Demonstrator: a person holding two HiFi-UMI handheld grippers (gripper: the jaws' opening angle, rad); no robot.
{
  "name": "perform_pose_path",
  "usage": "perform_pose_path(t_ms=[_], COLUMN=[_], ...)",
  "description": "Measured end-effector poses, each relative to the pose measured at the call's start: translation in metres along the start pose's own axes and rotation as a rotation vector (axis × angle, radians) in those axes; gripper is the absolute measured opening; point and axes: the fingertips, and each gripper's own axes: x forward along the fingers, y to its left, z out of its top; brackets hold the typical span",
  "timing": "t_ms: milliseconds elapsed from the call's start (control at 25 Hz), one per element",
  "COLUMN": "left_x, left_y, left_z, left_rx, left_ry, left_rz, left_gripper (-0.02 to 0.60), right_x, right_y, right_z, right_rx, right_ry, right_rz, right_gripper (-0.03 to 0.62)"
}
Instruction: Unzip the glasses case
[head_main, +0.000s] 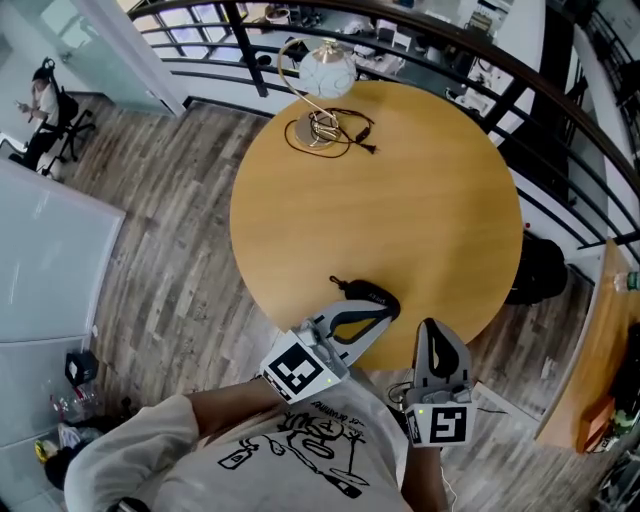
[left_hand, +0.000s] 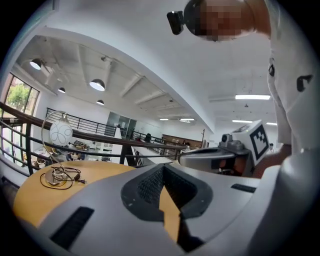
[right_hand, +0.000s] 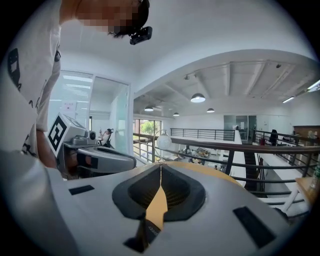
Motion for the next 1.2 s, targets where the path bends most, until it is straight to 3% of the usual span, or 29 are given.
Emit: perform_pose_path(t_ms=[120, 360, 560, 920, 1200], left_x=[0.02, 0.047, 0.061, 0.076, 0.084], left_y=[0.011, 0.026, 0.036, 0.04, 0.043], left_z=[-0.039, -0.132, -0.206, -0.271, -0.291], left_rx=[0.07, 0.132, 0.159, 0.157, 0.143], left_ry=[0.134, 0.417, 0.598, 0.742, 0.77], left_rz=[-0.024, -0.101, -0.135, -0.144, -0.12], left_gripper=[0.006, 0.006, 0.006, 0.006, 0.006], right_x=[0.014, 0.035, 0.053, 0.043, 0.046], right_y=[-0.018, -0.034, -0.027, -0.001, 0.01], right_z=[-0.036, -0.126, -0.212, -0.348, -0.374], right_rx=[-0.04, -0.11, -0.093, -0.098, -0.121], right_ry=[0.096, 0.33, 0.51, 0.816, 0.845], right_rz=[0.038, 0.131, 0.207, 0.33, 0.324], right_gripper=[0.023, 0.025, 0.025, 0.041, 0.092])
